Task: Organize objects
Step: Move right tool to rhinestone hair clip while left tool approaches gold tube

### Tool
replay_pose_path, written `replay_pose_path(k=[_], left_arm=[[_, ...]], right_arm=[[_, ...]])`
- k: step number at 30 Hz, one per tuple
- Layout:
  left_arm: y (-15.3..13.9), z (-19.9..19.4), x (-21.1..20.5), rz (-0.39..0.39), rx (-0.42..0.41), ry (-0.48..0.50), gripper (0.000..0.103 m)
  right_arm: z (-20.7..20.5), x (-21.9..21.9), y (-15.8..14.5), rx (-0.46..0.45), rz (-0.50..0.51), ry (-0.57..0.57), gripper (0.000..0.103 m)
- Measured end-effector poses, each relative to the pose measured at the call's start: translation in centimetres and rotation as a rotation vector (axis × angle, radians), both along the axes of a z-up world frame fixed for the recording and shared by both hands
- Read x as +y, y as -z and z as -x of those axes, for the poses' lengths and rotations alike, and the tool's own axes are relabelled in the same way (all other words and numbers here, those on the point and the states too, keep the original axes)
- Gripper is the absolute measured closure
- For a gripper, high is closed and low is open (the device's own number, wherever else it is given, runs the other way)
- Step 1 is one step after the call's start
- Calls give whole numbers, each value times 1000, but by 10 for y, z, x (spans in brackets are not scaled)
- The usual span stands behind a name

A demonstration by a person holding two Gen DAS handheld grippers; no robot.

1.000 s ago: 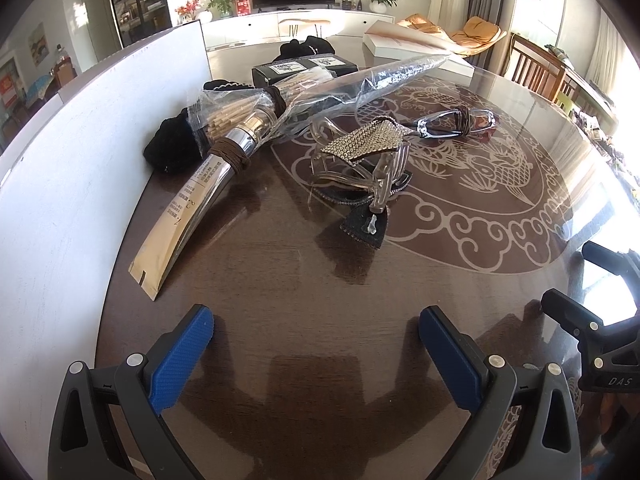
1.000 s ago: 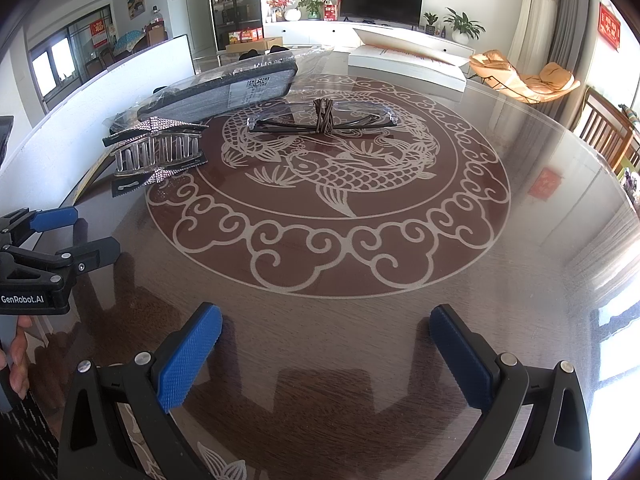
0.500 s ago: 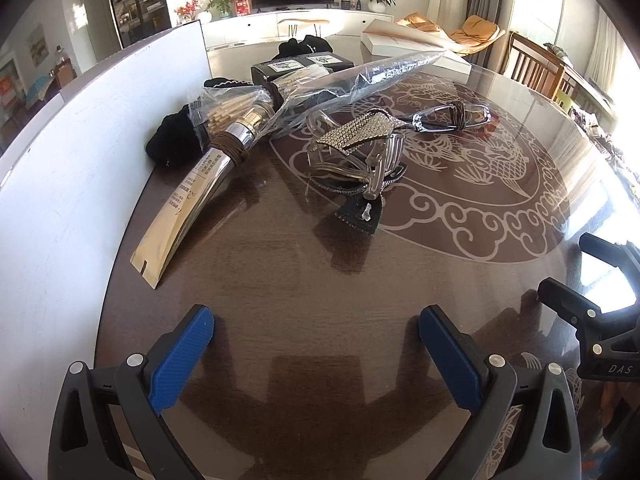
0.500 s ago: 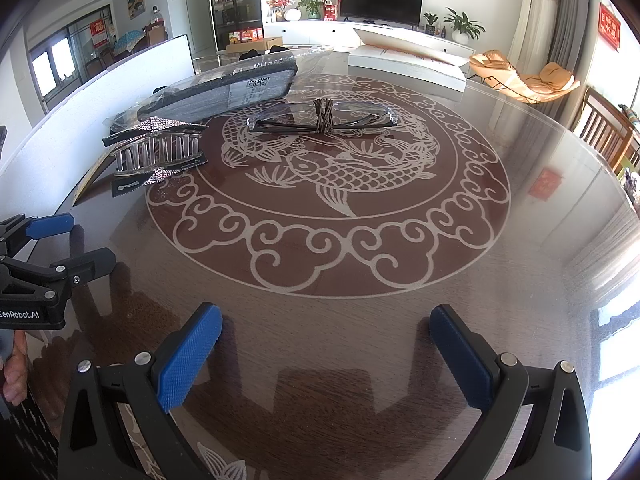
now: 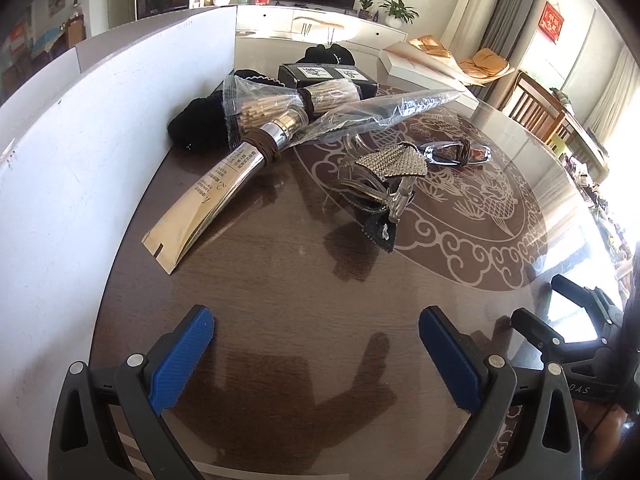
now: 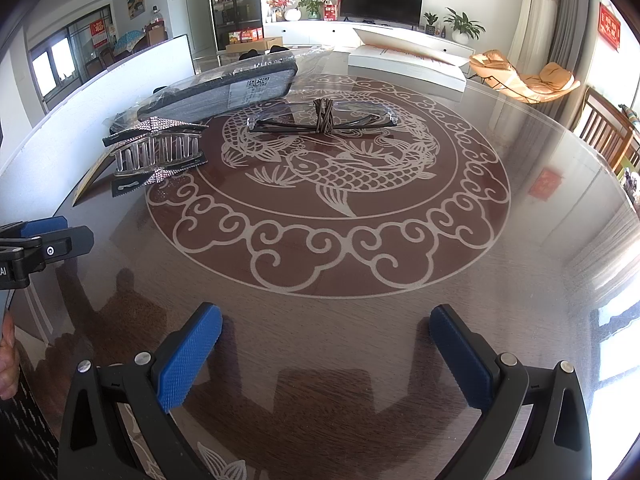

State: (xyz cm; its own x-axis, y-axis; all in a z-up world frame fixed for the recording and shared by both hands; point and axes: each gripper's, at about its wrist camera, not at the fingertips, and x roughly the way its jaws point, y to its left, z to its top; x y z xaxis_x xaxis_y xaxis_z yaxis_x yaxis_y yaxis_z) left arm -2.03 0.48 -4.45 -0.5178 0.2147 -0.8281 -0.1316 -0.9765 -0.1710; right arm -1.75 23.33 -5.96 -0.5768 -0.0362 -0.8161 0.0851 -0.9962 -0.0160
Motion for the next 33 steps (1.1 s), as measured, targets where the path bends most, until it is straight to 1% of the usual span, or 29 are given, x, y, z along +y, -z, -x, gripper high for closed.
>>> replay_pose_path(k=[3,5,7,8,9,11,12,13,15,17,19,21,22,23,25,27,30,33], left_arm=[[-11,-7,0,-2,66,-4,0],[-16,-10,-3,-12,91,-7,0],[-19,-11,-5,-14,108,-13,0],[-21,-12,-7,-16,122,-20,0],[-25,-13,-9,-21,142,-28,0],[-33,-18,-16,-46,187,-46,0],[-36,-19,-20,-62,203,-56,0],[-38,-21,-23,-71,217,-66,0],[-41,-23,-26,-78,232,-83,0],[-43,-24,-27,-86,240,-92,0],[-44,-25,-29,-88,247,-95,0],[-43,-25,-29,-89,242,-93,0],[-42,-24,-29,-89,236,-90,0],[-41,-23,-28,-87,230,-89,0],[-38,-21,-27,-91,215,-77,0],[-34,-18,-19,-80,187,-45,0],[-36,-18,-8,-51,210,-10,0],[-35,-18,-2,-50,204,23,0]], right_arm=[[0,0,0,0,0,0,0],[1,0,0,1,0,-1,0],[5,0,-1,-20,5,-2,0],[9,2,-3,-32,33,15,0],[14,5,-7,-41,104,35,0],[29,9,-16,-61,297,68,0],[39,6,-21,-63,368,79,0],[48,-1,-27,-63,409,79,0],[73,-28,-35,-74,440,36,0],[96,-61,-40,-81,423,-26,0],[118,-95,-40,-97,364,-89,0],[130,-120,-36,-115,305,-153,0],[131,-127,-34,-109,264,-173,12],[130,-130,-32,-109,220,-191,37],[118,-123,-29,-112,227,-211,39],[102,-100,-30,-98,260,-185,39],[76,-66,-34,-51,186,-182,39],[53,-35,-36,-31,155,-181,38]])
